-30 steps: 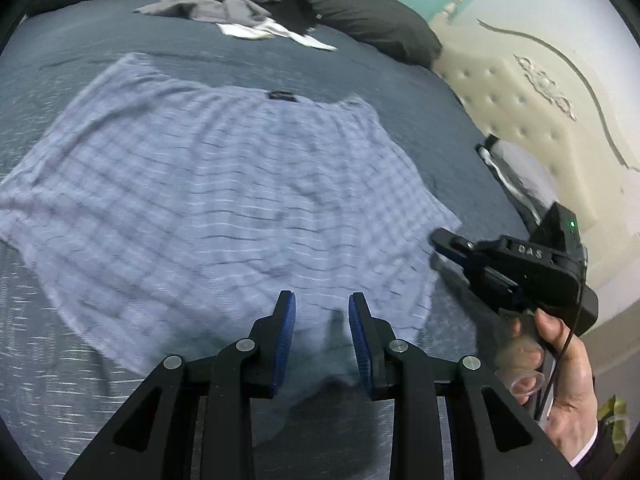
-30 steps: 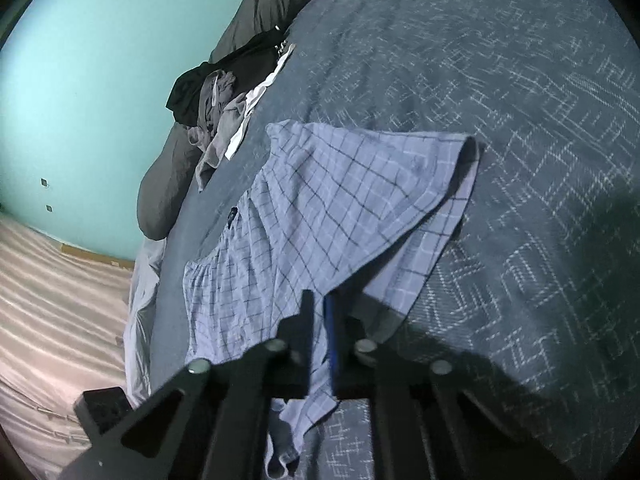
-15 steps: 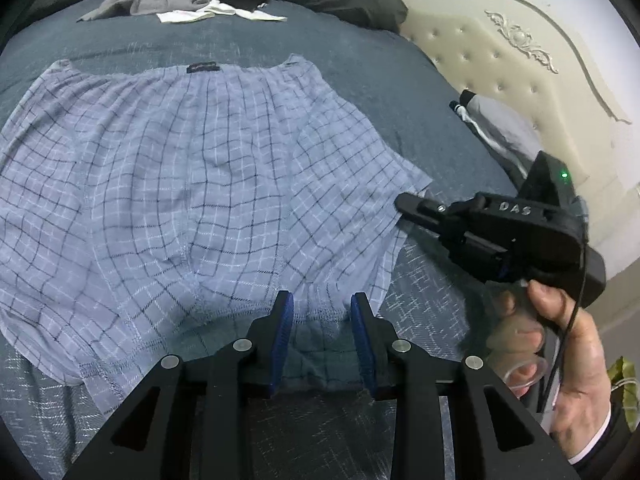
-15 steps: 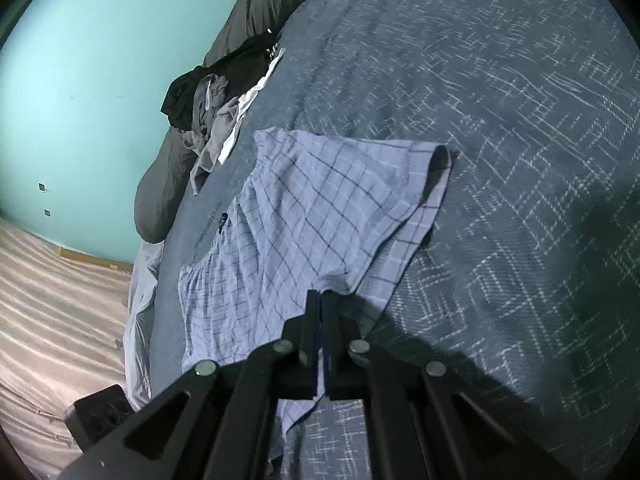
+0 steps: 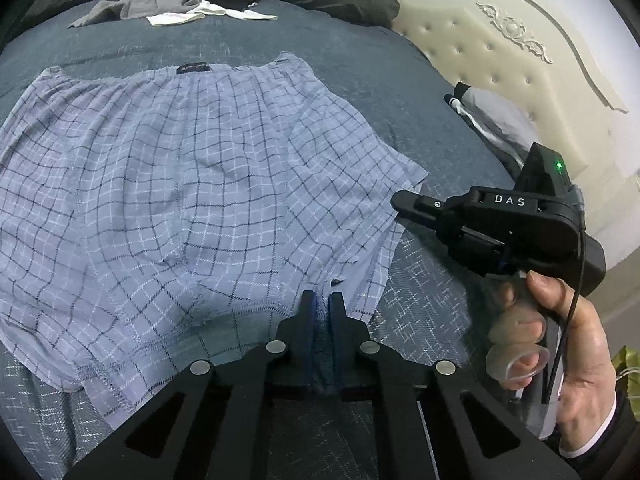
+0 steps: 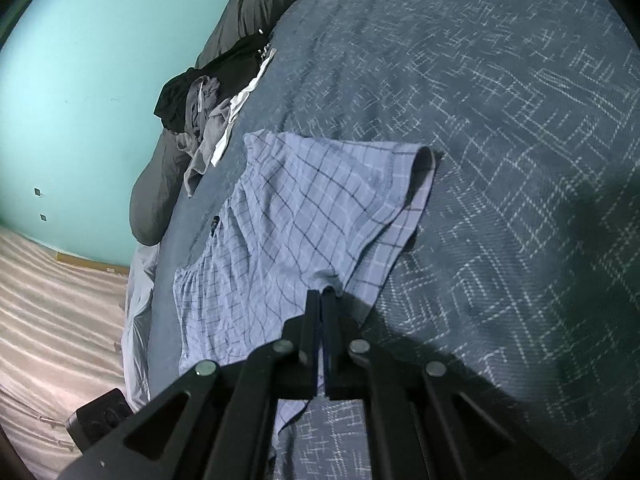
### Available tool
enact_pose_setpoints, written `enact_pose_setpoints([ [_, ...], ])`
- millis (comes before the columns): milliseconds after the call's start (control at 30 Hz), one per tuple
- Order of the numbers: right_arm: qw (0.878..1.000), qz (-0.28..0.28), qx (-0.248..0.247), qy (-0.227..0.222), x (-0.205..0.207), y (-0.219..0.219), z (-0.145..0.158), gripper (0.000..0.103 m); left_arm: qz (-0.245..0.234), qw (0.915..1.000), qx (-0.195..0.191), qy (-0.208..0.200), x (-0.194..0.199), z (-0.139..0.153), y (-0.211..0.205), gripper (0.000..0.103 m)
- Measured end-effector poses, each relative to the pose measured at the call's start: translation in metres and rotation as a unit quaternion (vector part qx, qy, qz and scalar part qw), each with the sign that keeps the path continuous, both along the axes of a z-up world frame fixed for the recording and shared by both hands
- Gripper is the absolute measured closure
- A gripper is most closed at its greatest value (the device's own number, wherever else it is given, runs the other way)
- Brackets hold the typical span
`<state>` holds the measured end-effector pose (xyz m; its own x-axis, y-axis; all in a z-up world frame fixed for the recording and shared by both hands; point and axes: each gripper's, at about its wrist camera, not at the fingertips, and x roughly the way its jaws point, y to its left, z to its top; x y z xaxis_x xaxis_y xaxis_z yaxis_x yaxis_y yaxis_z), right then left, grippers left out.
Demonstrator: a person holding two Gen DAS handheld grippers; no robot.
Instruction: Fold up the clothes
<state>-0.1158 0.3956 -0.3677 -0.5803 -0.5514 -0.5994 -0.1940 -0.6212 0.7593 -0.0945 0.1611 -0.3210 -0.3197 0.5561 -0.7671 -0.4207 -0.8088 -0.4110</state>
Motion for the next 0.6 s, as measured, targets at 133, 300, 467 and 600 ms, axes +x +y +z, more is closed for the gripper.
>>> enact_pose_setpoints([
  [133,1.0,-0.002,0.003,-0.004,-0.001,0.002,-0.003,0.102,-0.008,1.0,-0.001,-0.002,0.002,0.0,0.001,0.097],
  [300,1.0,0.012,-0.005,-0.02,-0.004,-0.002,-0.01,0.102,-0.012,0.9998,0.005,-0.016,0.002,-0.003,0.0,0.096],
  [467,1.0,0.006,-0.008,-0.027,-0.004,0.002,-0.009,0.102,-0.008,0.9994,0.029,-0.015,0.003,0.009,-0.01,0.086],
  [600,1.0,-0.005,0.006,-0.027,0.001,0.007,-0.003,0.1,0.005,0.9986,0.052,-0.009,0.001,0.02,-0.022,0.081],
])
